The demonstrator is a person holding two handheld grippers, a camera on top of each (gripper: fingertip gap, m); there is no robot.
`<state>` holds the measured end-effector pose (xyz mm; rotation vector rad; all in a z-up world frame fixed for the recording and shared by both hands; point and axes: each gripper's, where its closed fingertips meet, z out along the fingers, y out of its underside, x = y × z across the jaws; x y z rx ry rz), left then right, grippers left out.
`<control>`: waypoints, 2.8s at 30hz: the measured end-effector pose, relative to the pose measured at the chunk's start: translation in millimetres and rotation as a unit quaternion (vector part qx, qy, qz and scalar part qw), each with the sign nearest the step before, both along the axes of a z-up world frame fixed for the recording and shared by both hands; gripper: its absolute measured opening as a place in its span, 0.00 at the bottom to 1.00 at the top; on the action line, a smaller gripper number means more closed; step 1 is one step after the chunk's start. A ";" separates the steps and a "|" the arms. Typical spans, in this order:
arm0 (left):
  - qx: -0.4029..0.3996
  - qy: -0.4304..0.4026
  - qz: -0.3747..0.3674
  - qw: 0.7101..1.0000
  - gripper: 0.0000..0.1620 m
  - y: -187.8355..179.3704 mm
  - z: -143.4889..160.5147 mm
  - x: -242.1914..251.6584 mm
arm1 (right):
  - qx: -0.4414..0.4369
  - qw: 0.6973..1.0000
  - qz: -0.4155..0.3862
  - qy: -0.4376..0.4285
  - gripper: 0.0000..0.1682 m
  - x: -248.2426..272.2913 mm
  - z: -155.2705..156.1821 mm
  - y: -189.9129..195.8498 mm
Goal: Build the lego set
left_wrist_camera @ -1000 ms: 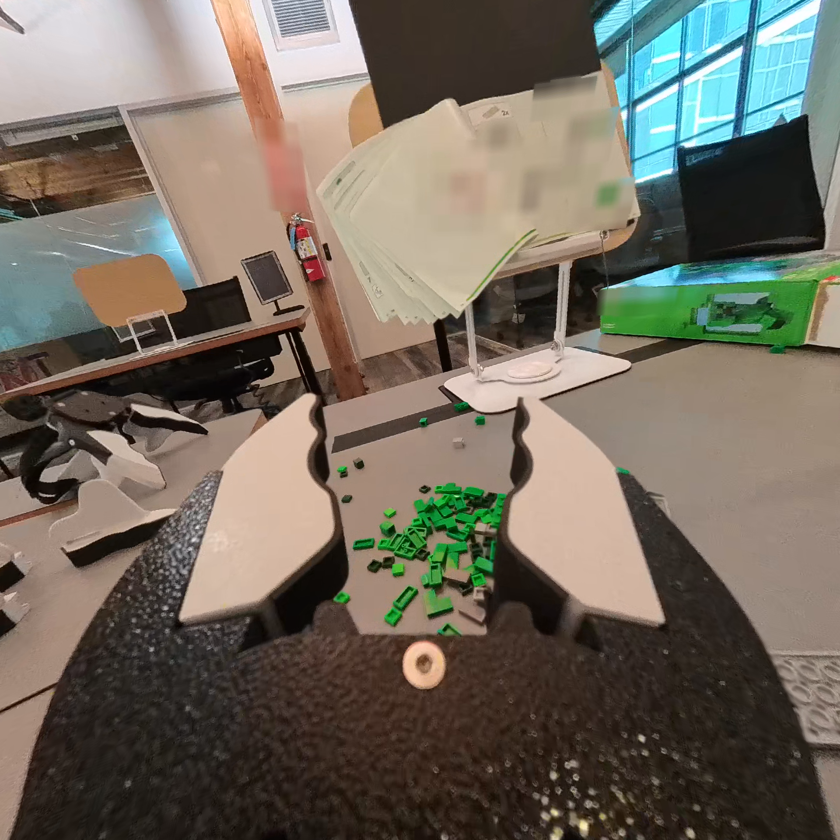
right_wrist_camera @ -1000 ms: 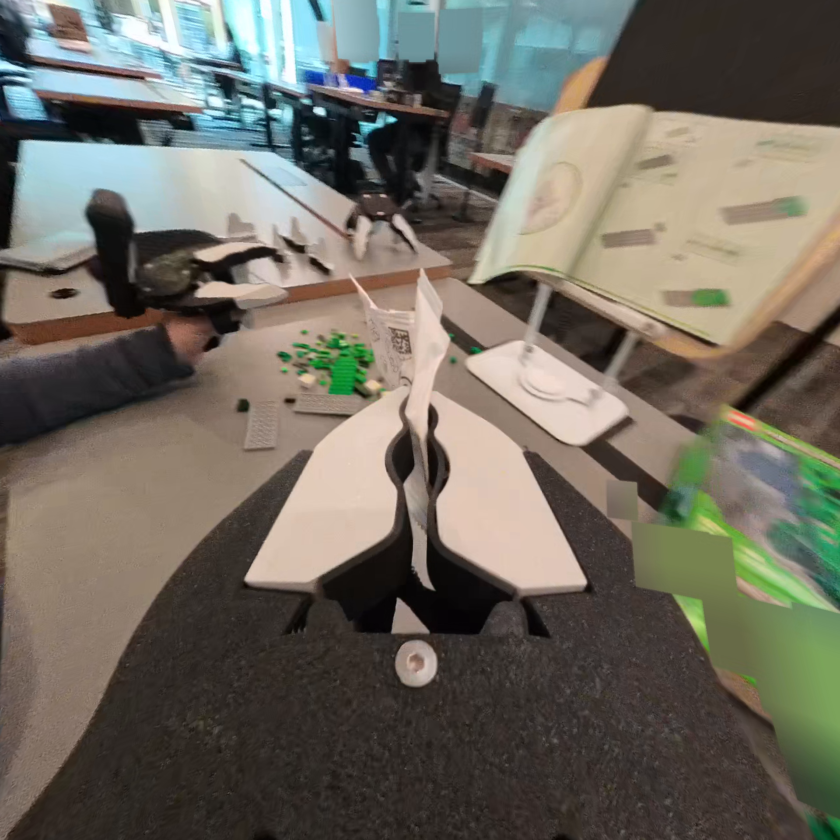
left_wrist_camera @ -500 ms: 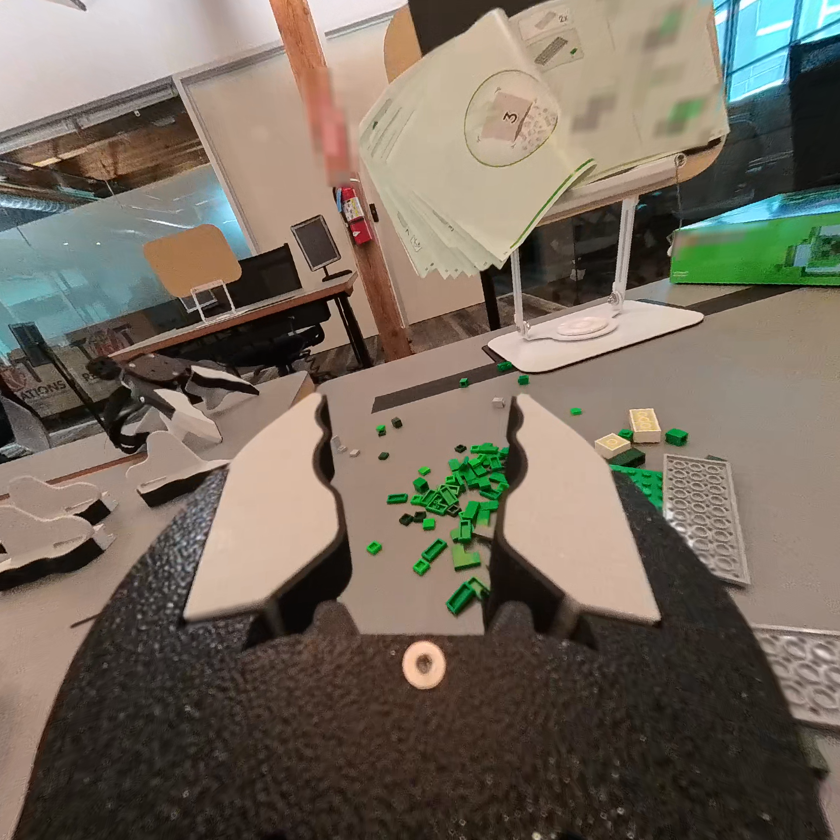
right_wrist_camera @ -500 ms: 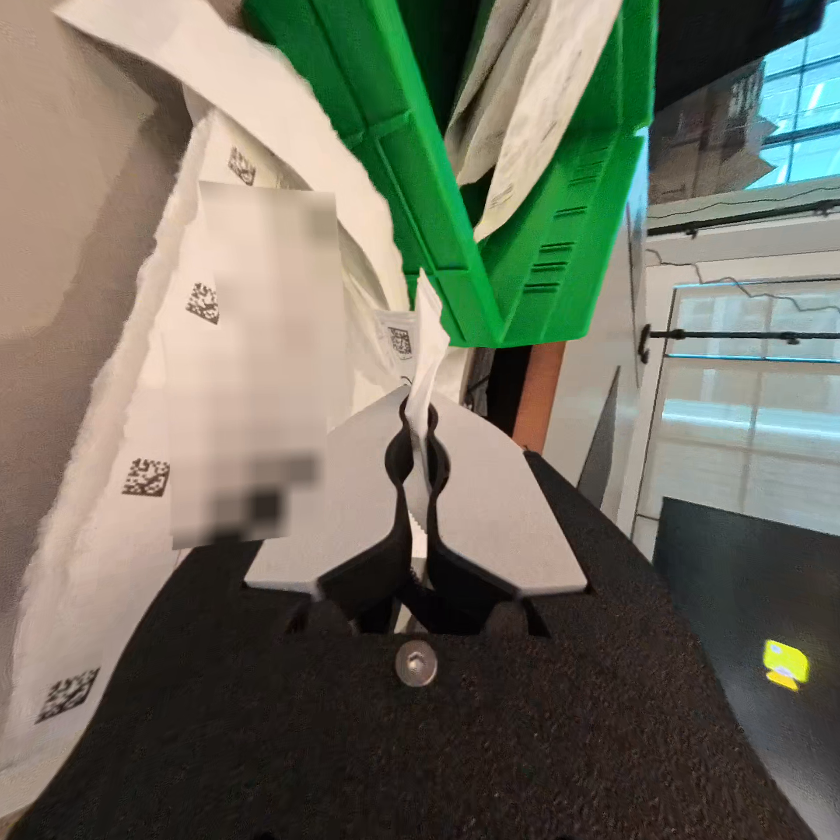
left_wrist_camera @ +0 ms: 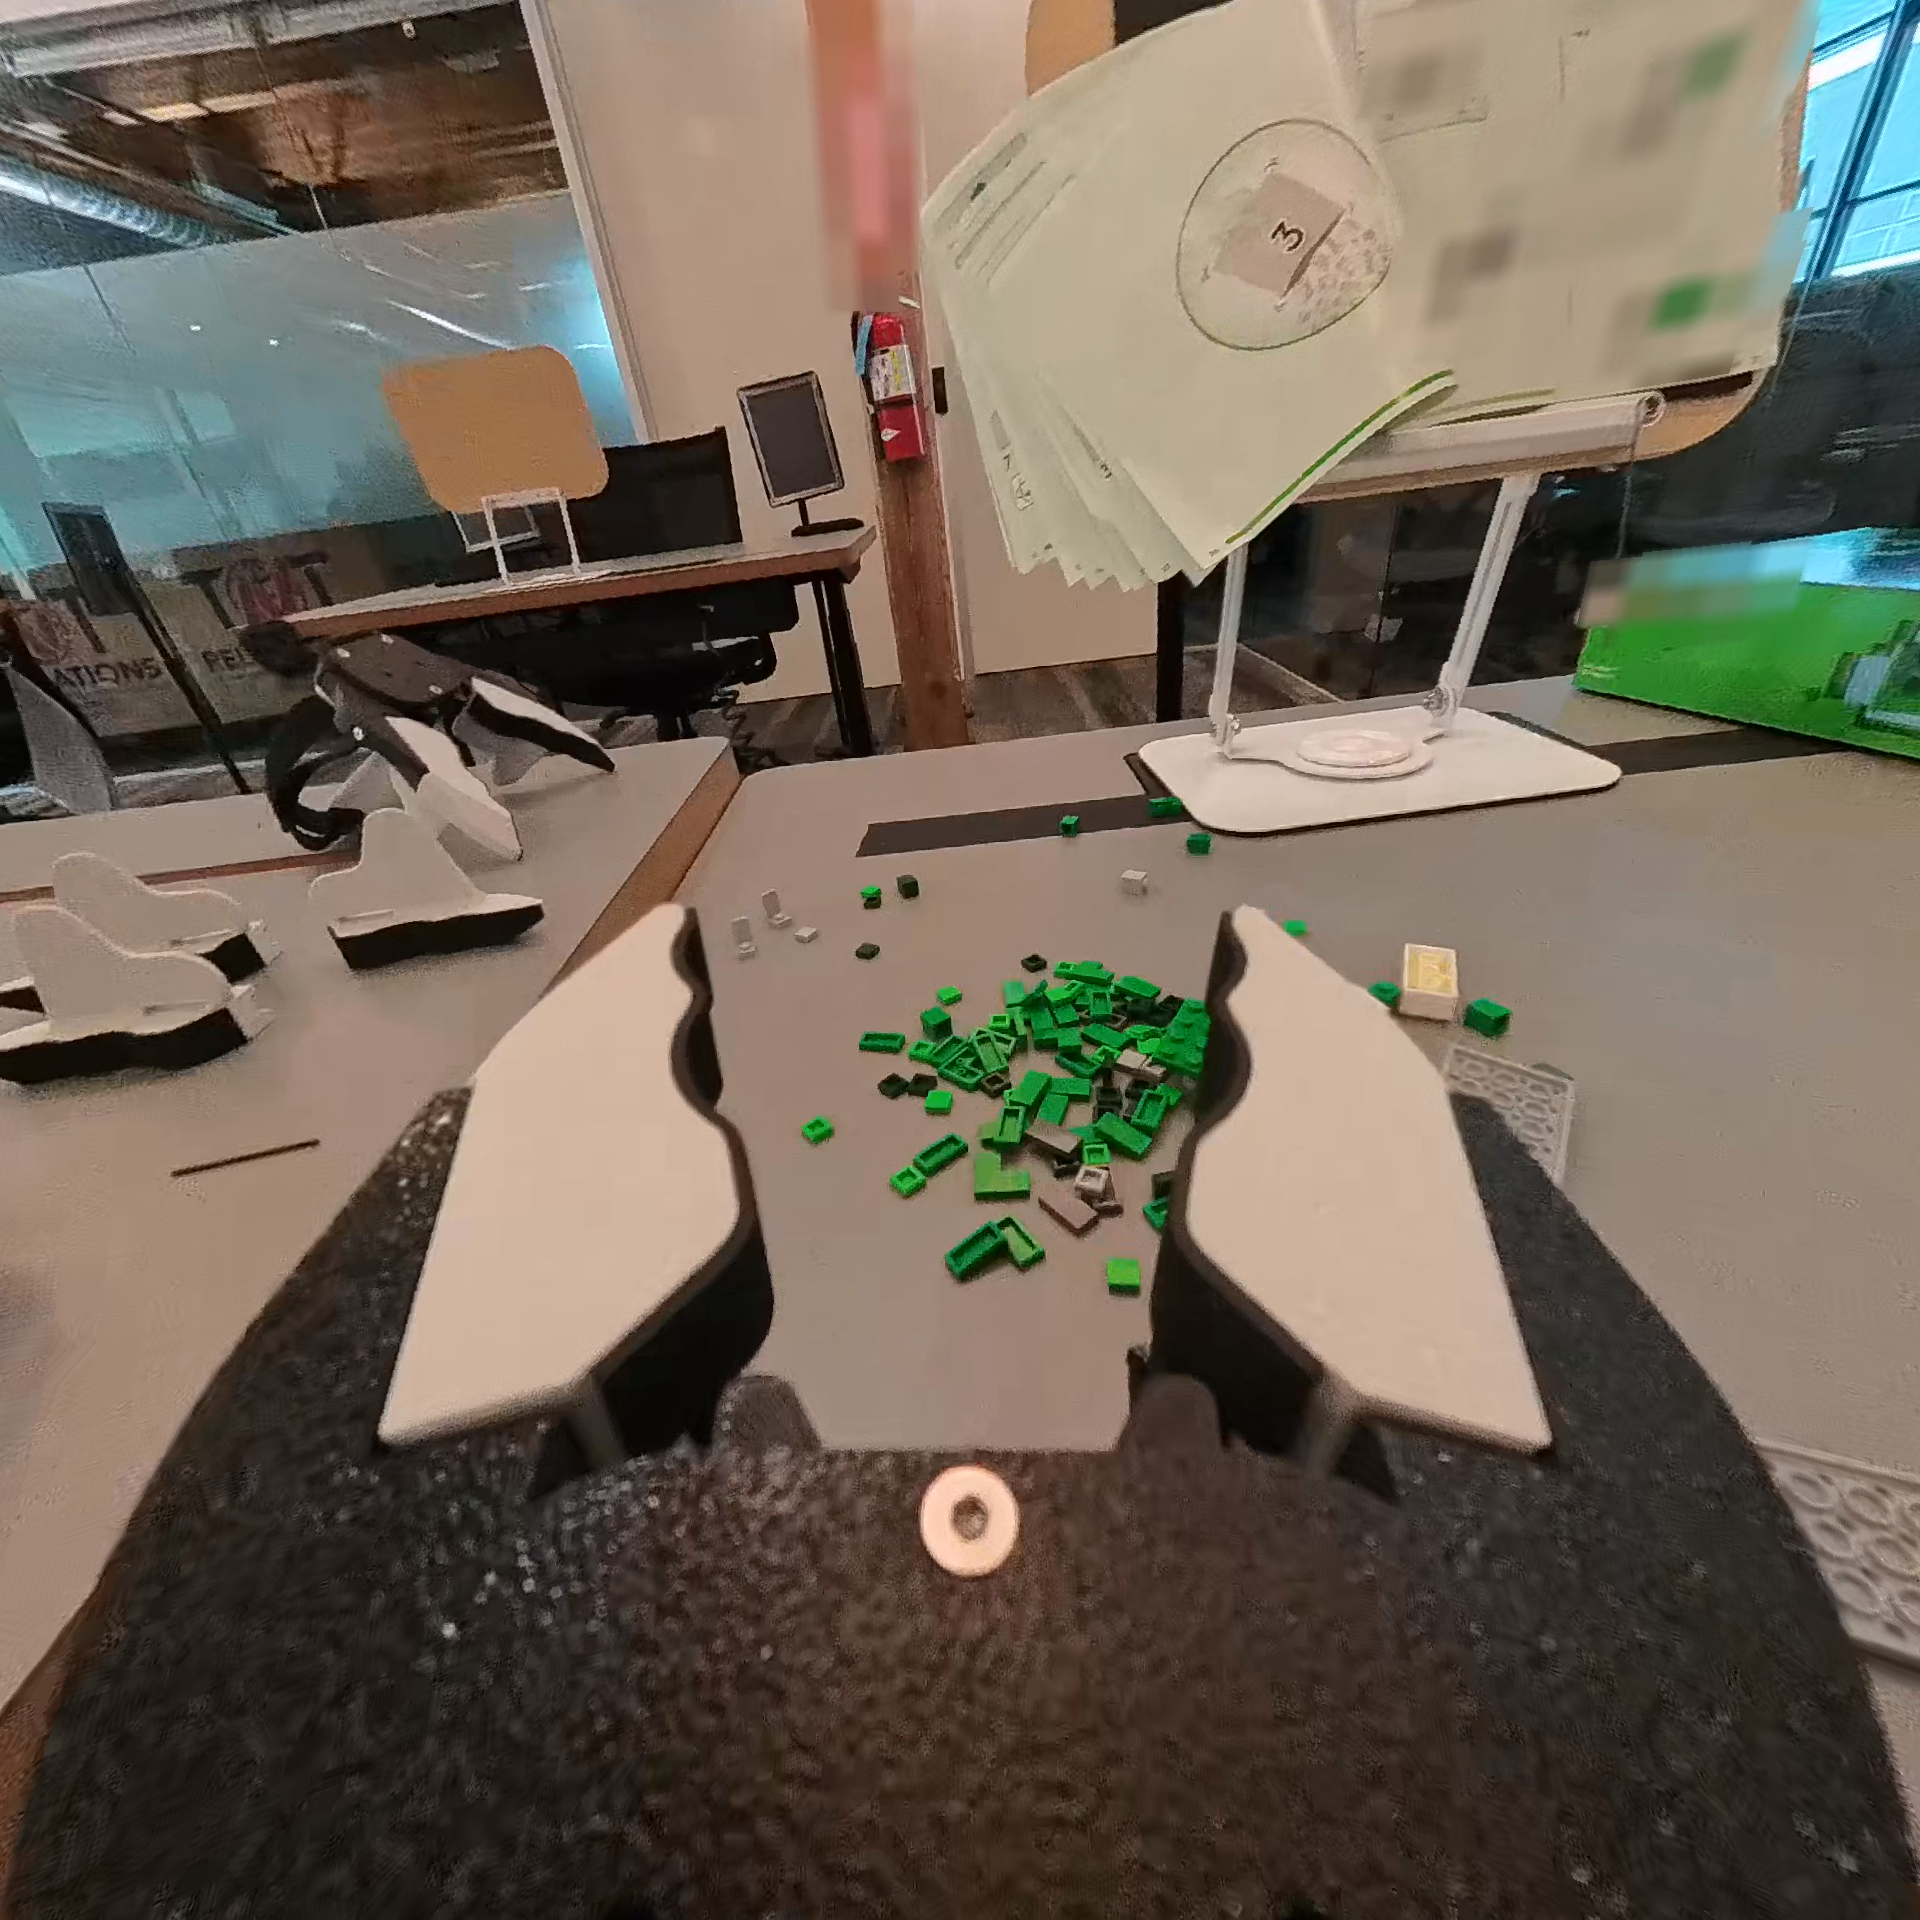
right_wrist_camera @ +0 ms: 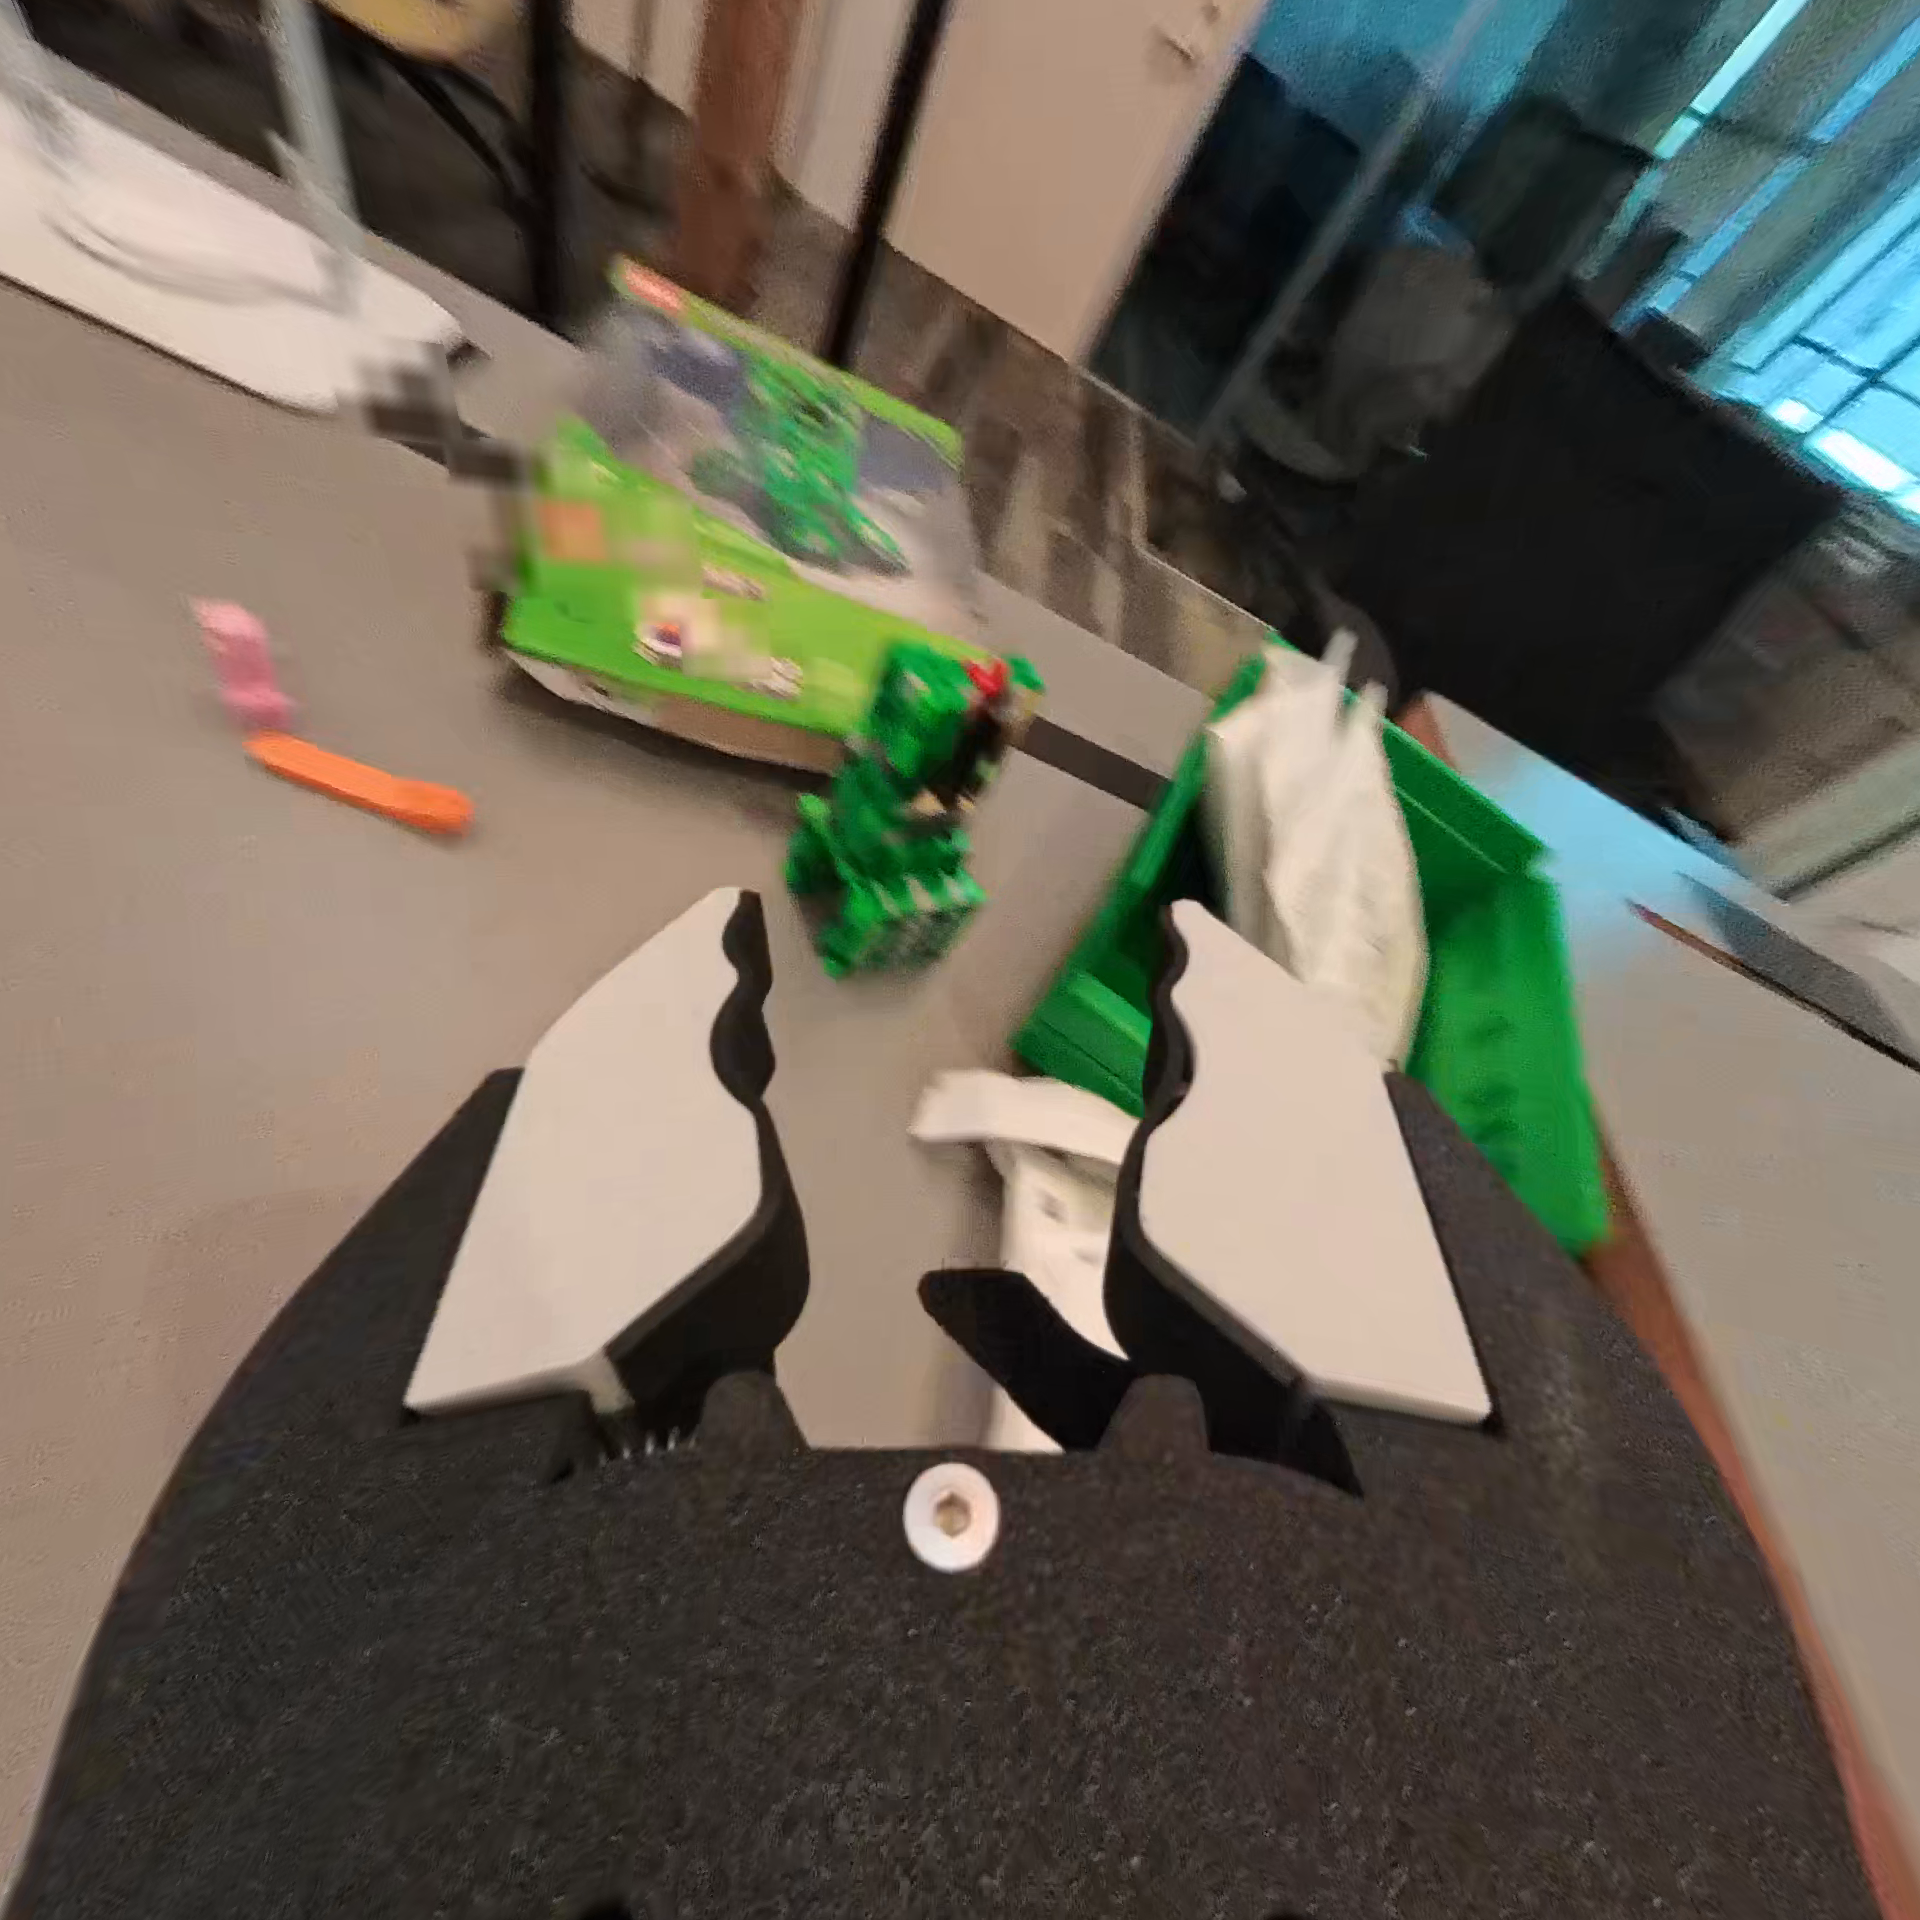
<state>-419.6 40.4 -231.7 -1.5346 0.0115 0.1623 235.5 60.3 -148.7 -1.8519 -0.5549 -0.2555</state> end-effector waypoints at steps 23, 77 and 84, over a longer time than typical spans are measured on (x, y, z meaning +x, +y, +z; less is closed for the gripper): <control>-0.040 0.009 -0.044 0.998 0.00 5.0 -19.3 1.1 | 0.053 0.847 0.439 0.294 0.00 -468.5 -88.0 68.3; 0.002 0.417 -0.300 0.858 0.29 -21.4 -36.9 158.4 | -0.343 0.693 0.610 0.173 0.19 -477.0 -135.6 -58.3; -0.112 0.252 -0.369 0.888 0.03 -23.2 -44.1 171.4 | -0.177 0.698 0.669 0.181 0.43 -464.1 -86.1 -59.3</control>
